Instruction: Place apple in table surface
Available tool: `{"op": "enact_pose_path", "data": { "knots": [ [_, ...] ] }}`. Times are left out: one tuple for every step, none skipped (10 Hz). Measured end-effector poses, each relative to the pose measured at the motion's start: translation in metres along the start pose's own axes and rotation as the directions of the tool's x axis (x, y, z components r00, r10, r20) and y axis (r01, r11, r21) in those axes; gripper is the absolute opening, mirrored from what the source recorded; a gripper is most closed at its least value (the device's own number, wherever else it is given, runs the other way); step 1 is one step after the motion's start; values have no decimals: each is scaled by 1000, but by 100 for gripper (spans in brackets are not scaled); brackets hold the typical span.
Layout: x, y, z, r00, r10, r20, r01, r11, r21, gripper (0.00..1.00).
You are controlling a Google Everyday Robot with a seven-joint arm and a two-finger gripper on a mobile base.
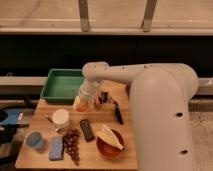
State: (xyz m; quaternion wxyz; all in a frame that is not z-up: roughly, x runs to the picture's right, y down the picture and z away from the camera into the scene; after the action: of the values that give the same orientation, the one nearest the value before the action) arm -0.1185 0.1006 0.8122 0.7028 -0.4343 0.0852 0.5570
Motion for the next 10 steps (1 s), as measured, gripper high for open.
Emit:
{"op": "enact_pose_path", "data": {
  "knots": [
    [-1, 0, 18, 1000, 7, -21, -7, 1000, -12, 0],
    [-2, -2, 34, 999, 12, -35, -13, 1000, -27, 0],
    [-3, -5, 45, 999, 18, -46, -20, 999, -40, 0],
    [-4, -7, 56, 998, 26, -57, -29, 998, -56, 0],
    [-5, -6, 64, 997, 30, -69, -35, 997, -69, 0],
    [-4, -7, 66, 996, 34, -77, -40, 996, -74, 0],
    [-4, -7, 67, 996, 39, -81, -46, 996, -80, 0],
    [-3, -7, 67, 996, 41, -84, -48, 996, -81, 4],
    [-3, -6, 68, 995, 41, -88, -49, 995, -82, 13],
    [-3, -5, 68, 995, 41, -91, -48, 995, -83, 23]
  ]
}}
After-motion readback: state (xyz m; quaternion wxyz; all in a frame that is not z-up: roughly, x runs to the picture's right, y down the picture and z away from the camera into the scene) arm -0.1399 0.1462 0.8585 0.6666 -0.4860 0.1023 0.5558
